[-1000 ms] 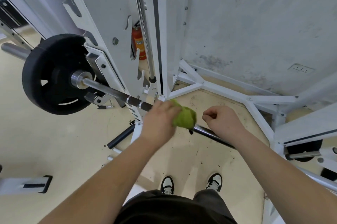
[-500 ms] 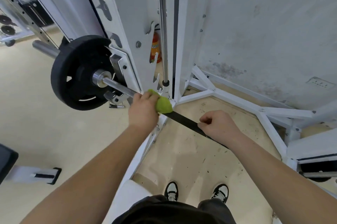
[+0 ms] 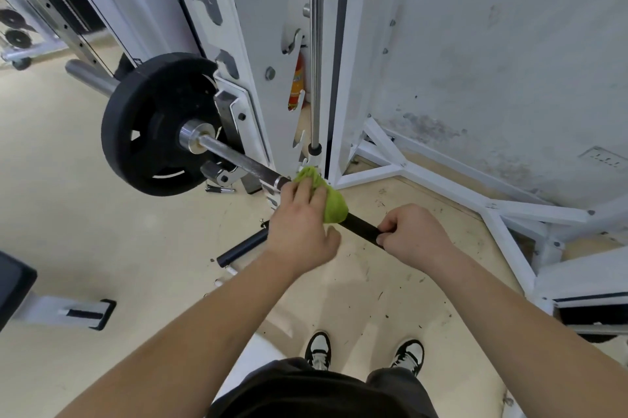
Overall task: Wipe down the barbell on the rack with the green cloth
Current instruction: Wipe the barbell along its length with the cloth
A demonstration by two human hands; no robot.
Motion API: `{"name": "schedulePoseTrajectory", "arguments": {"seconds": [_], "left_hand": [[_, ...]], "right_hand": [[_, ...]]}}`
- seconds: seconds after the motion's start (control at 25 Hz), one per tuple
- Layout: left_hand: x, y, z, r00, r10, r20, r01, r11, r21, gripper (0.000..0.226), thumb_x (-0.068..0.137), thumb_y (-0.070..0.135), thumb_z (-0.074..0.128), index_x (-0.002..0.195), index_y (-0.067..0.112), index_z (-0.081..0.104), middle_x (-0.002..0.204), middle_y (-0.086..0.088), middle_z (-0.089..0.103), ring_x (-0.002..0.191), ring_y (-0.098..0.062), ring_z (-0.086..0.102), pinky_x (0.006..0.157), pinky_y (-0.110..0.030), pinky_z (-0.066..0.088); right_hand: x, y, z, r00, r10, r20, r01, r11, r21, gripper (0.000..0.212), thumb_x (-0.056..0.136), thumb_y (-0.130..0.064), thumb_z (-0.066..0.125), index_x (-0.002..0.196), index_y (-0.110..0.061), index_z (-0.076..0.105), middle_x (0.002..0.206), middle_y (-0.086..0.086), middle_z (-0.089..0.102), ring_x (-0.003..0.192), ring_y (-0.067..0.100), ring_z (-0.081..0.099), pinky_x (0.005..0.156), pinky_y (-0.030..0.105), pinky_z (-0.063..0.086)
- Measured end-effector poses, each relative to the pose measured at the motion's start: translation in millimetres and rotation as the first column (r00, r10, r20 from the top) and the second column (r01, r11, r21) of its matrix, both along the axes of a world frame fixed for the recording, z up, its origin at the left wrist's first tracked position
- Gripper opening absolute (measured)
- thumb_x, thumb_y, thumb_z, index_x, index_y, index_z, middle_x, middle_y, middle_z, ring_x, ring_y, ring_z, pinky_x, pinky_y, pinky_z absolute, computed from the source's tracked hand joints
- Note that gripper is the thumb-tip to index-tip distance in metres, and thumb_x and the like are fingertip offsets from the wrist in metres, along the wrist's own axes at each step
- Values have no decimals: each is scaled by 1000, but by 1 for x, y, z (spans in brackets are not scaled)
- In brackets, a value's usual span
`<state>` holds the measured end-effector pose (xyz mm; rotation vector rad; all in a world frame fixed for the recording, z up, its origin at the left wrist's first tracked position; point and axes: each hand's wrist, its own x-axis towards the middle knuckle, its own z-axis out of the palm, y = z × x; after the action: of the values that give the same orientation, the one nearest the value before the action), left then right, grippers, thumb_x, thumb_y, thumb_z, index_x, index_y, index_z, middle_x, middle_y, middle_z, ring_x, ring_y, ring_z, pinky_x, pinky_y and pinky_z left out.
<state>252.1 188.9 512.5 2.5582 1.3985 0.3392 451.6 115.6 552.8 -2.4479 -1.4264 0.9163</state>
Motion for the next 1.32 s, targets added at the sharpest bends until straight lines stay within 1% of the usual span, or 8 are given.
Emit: {"name": "schedulePoseTrajectory", "arguments": {"seconds": [0.12, 0.24, 0.44, 0.64, 0.84, 1.0, 1.2, 1.32], "left_hand": [[-13, 18, 7, 998, -50, 36, 51, 998, -33, 52, 88, 36, 65, 137, 18, 60, 141, -8, 55, 123, -33, 45, 92, -46, 55], [-20, 47, 6, 989, 141, 53, -139, 990, -29, 36, 88, 17, 57, 122, 23, 67, 131, -3, 61, 111, -32, 53, 94, -44, 52], [19, -12, 0, 970, -238, 44, 240, 969, -53, 45, 78, 7, 60, 119, 24, 69, 130, 4, 64, 114, -28, 52, 88, -38, 55], [17, 7, 7, 998, 28, 61, -26, 999, -35, 47, 75, 5, 57, 117, 21, 70, 130, -2, 64, 114, -32, 51, 93, -42, 52], [60, -57, 11, 936, -342, 83, 349, 932, -92, 49, 79, 6, 63, 124, 24, 67, 130, 4, 62, 114, -27, 49, 87, -38, 55], [52, -34, 13, 998, 65, 24, -64, 996, -67, 53, 78, 4, 59, 129, 21, 63, 133, 0, 58, 114, -28, 46, 84, -41, 56], [84, -133, -1, 955, -168, 245, 205, 969, -135, 41, 77, 10, 56, 116, 22, 67, 134, 2, 58, 116, -29, 50, 93, -32, 51], [46, -130, -13, 925, 90, 370, 10, 966, -259, 34, 77, 15, 58, 108, 23, 70, 115, 1, 66, 101, -22, 59, 85, -30, 53]], "right_hand": [[0, 3, 4, 1000, 13, 20, -12, 999, -36, 16, 81, -15, 72, 76, -30, 76, 78, -7, 72, 76, 16, 68, 73, 36, 62], [-1, 4, 7, 1000, -5, 0, 5, 999, -38, 14, 81, -15, 72, 79, -28, 79, 79, -8, 73, 78, 14, 68, 75, 37, 62], [2, 3, 8, 999, -33, -38, 31, 999, -38, 8, 80, -20, 76, 79, -28, 78, 77, -5, 74, 78, 19, 70, 75, 37, 62], [18, -17, 4, 991, -93, -99, 100, 992, 73, 12, 92, -16, 70, 90, -23, 80, 89, -8, 74, 86, 13, 67, 81, 33, 57], [37, -32, 0, 986, -120, -115, 129, 988, 80, 26, 88, -4, 59, 80, -19, 78, 78, -7, 72, 80, 19, 66, 76, 34, 55], [45, -36, 2, 990, -34, -136, 48, 994, 100, 25, 77, 4, 48, 56, -9, 49, 54, 0, 38, 58, 23, 35, 61, 32, 33], [39, -31, 4, 995, 4, -98, 11, 989, 150, 18, 84, -6, 52, 68, -7, 60, 63, 9, 57, 61, 27, 51, 57, 35, 41], [35, -20, 9, 998, 54, -35, -47, 984, 174, 17, 86, -11, 55, 78, -12, 70, 78, 4, 70, 76, 28, 63, 67, 44, 55]]}}
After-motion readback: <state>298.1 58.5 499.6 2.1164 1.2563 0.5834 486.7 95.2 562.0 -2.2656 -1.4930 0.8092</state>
